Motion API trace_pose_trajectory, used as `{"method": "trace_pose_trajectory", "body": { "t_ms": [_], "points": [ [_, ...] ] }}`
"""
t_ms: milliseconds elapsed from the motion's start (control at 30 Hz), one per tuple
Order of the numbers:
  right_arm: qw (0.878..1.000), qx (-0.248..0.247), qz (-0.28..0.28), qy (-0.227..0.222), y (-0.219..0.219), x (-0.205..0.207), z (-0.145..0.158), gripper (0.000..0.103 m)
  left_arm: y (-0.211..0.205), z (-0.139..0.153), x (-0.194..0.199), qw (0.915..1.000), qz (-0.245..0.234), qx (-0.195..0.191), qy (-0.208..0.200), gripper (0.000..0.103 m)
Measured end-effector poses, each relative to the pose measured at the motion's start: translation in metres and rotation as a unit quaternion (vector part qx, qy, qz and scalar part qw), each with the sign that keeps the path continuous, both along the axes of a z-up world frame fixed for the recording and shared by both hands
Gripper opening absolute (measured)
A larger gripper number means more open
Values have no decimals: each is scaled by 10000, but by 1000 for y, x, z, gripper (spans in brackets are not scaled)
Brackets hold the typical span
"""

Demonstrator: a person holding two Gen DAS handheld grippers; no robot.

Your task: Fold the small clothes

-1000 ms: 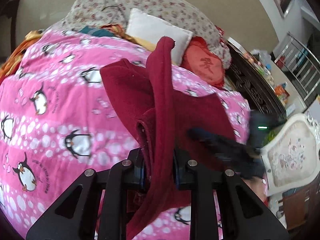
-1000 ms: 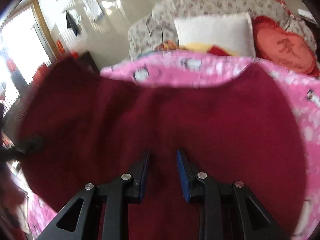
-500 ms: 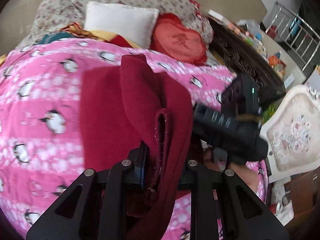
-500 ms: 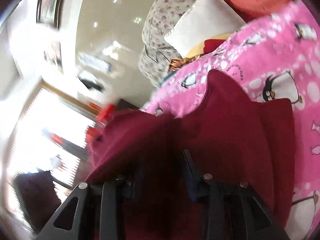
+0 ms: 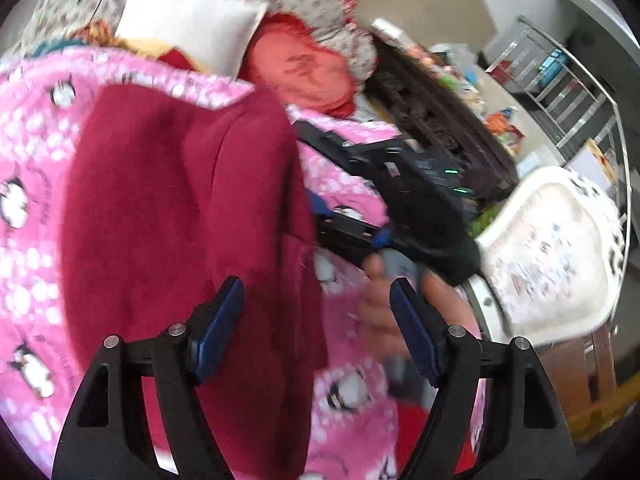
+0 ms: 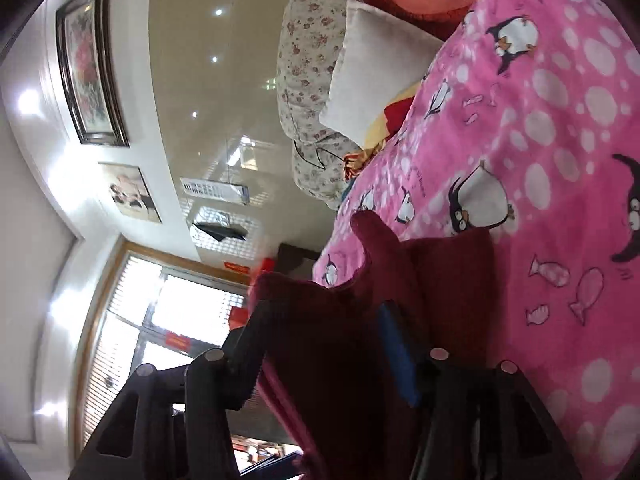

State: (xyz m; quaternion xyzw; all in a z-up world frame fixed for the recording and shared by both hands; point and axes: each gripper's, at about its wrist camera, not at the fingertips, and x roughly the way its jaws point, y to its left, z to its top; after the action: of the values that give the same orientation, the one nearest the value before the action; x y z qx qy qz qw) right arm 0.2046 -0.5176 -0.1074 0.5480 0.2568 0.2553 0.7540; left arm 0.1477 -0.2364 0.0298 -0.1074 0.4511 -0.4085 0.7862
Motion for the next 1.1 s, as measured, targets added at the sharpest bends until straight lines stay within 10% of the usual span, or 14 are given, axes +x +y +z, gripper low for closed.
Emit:
{"method": "trace_pose_trajectory", "body": {
  "t_ms": [200,333,400,533,700,833,1100],
  "points": [
    [9969,-667,-83,-403,0,-21,38,71,52,20,-38,9941,462,449,-877,77],
    [9817,-1895,43,-167,31,-20,53,71,59,-22,-37,9937,577,766,-578,77],
    [9668,-2551,88,76,49,-17,54,69,57,-38,-41,9958,533,611,-423,77],
    [9170,-3986,68,-127,90,-19,63,23,44,-58,-43,9970,499,517,-288,77],
    [8717,-4841,-154,-744,111,-27,92,15,23,-52,-42,9957,561,523,-518,77],
    [8370,-5461,-314,-156,102,6,77,15,-3,-56,-32,9946,598,633,-562,78],
    [8795,-4754,-224,-41,78,-37,72,47,27,-32,-42,9923,537,779,-805,78]
  ]
}}
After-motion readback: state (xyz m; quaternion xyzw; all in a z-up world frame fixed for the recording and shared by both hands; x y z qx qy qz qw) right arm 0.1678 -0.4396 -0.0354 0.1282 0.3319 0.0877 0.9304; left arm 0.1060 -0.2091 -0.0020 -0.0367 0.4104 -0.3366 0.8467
